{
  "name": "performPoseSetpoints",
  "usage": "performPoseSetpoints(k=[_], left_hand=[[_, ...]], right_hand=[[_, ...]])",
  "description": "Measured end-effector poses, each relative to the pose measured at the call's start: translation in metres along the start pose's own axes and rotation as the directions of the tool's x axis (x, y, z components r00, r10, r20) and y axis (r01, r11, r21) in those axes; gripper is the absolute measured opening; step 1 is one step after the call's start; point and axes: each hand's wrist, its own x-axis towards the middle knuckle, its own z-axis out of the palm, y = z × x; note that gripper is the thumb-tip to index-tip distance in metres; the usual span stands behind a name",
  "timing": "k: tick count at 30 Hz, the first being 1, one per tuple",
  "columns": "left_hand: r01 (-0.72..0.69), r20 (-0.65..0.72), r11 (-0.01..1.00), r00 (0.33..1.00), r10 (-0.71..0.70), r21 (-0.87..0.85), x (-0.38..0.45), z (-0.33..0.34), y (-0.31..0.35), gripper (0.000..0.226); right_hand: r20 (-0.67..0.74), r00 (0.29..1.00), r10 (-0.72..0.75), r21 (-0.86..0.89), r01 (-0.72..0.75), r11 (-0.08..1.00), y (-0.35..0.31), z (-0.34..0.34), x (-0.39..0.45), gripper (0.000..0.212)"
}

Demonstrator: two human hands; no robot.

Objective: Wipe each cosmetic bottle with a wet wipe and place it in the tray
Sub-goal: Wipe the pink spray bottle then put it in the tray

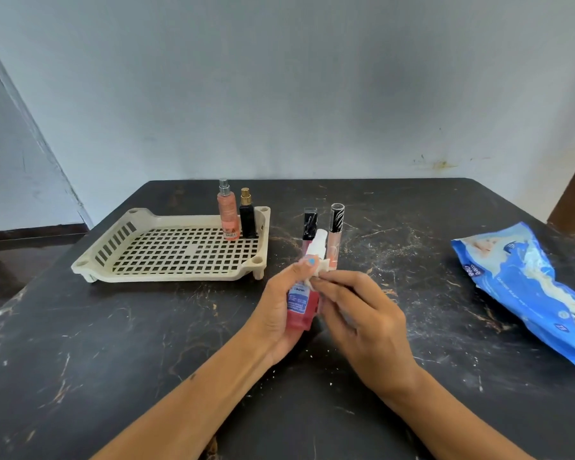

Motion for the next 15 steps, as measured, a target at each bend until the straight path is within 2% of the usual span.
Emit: performPoseSetpoints(k=[3,6,7,9,10,12,15], left_hand=[[0.032,-0.019,0.999,0.999,-0.032,0.013,-0.001,-0.001,0.003,0.019],[0.172,-0.053,0.984,0.983,-0.175,-0.048,-0.007,0.005,0.009,0.040],[0.139,-0.099,0.990,0.985,-0.140,-0.019,-0.007,0.005,0.009,0.041],[-0.029,-0.230,0.994,0.972,0.054,0.108,-0.003,0.000,0.009,0.030],[-0.117,-0.252,0.978,0.955,0.158,0.170,-0.001,-0.001,0.010,0.026],[-0.242,-0.235,0.932,0.922,0.307,0.269,0.000,-0.004,0.013,0.026],[-0.291,-0.195,0.894,0.908,0.370,0.339,-0.005,-0.008,0.025,0.040]], right_hand=[[0.043,0.994,-0.102,-0.005,0.103,0.995,-0.006,0.001,-0.002,0.015],[0.159,0.955,-0.252,0.026,0.251,0.968,-0.009,0.000,-0.003,0.013],[0.196,0.935,-0.295,0.028,0.295,0.955,-0.010,0.000,-0.003,0.014],[0.240,0.905,-0.350,0.033,0.353,0.935,-0.012,0.000,-0.002,0.013],[0.250,0.897,-0.366,0.036,0.369,0.929,-0.013,0.000,-0.002,0.012],[0.260,0.891,-0.374,0.029,0.379,0.925,-0.014,0.000,-0.003,0.012],[0.250,0.901,-0.356,0.031,0.360,0.933,-0.011,0.000,-0.003,0.016]])
